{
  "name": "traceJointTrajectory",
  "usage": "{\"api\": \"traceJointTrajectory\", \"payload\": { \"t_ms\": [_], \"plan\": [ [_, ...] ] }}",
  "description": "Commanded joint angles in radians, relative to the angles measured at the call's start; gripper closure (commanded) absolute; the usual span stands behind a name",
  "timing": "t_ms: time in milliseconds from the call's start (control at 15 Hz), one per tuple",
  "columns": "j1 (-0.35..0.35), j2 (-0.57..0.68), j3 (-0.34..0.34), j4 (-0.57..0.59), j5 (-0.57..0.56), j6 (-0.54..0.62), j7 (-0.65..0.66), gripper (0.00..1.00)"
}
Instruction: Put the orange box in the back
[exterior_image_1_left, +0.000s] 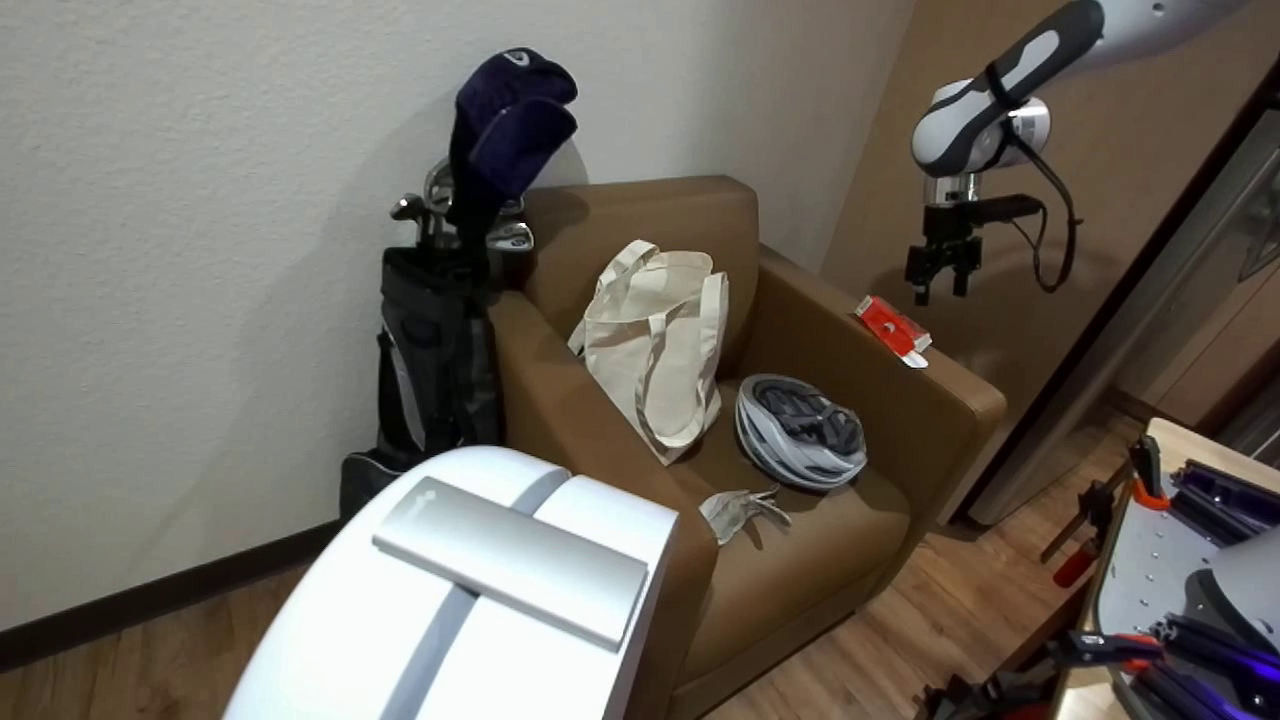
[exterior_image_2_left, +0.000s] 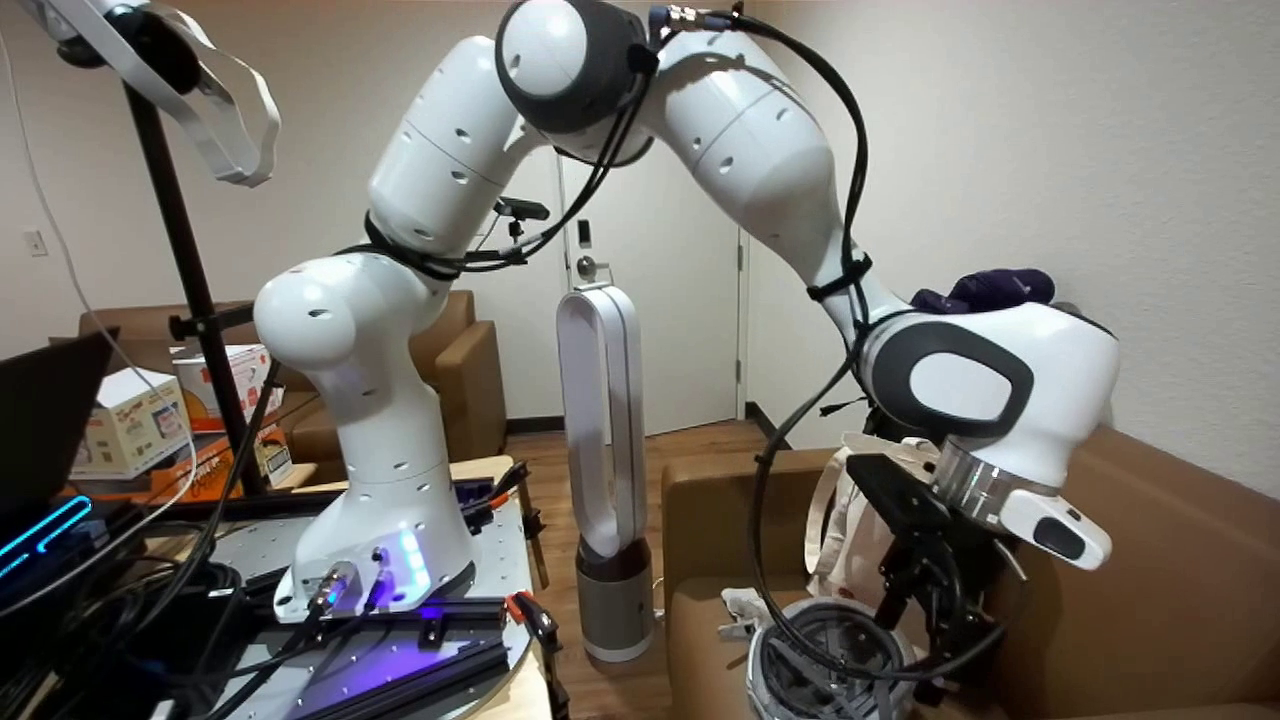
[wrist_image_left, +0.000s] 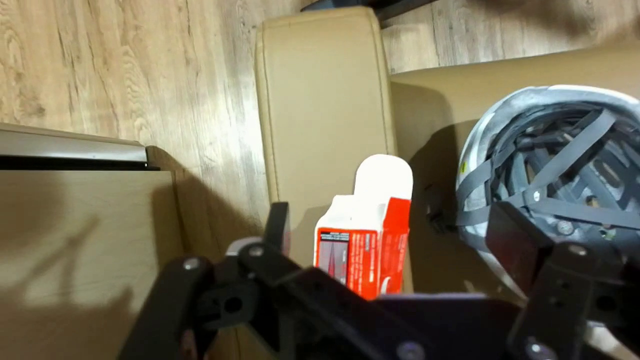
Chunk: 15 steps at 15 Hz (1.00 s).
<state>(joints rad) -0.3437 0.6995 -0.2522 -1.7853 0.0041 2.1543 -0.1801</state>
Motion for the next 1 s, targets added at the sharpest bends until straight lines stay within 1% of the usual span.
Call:
{"api": "traceJointTrajectory", "payload": {
  "t_ms": [0, 67, 133, 333, 400, 467, 600, 800, 933],
  "plan": [
    [-0.038, 0.152, 0.009, 0.198, 0.002, -0.082, 0.06, 0.0],
    [-0.043, 0.168, 0.013, 0.221, 0.0, -0.105, 0.058, 0.0],
    [-0.032, 0.111, 0.014, 0.132, -0.012, -0.044, 0.041, 0.0],
    [-0.042, 0.164, 0.014, 0.198, -0.012, -0.075, 0.041, 0.0],
    [-0.058, 0.157, 0.033, 0.203, 0.022, -0.09, 0.038, 0.0],
    [-0.086, 0.173, 0.057, 0.246, 0.045, -0.165, -0.002, 0.0],
    [-0.113, 0.208, 0.073, 0.301, 0.082, -0.221, 0.007, 0.0],
    [-0.132, 0.255, 0.067, 0.374, 0.1, -0.25, 0.037, 0.0],
    [-0.145, 0.285, 0.06, 0.419, 0.094, -0.24, 0.042, 0.0]
  ]
}}
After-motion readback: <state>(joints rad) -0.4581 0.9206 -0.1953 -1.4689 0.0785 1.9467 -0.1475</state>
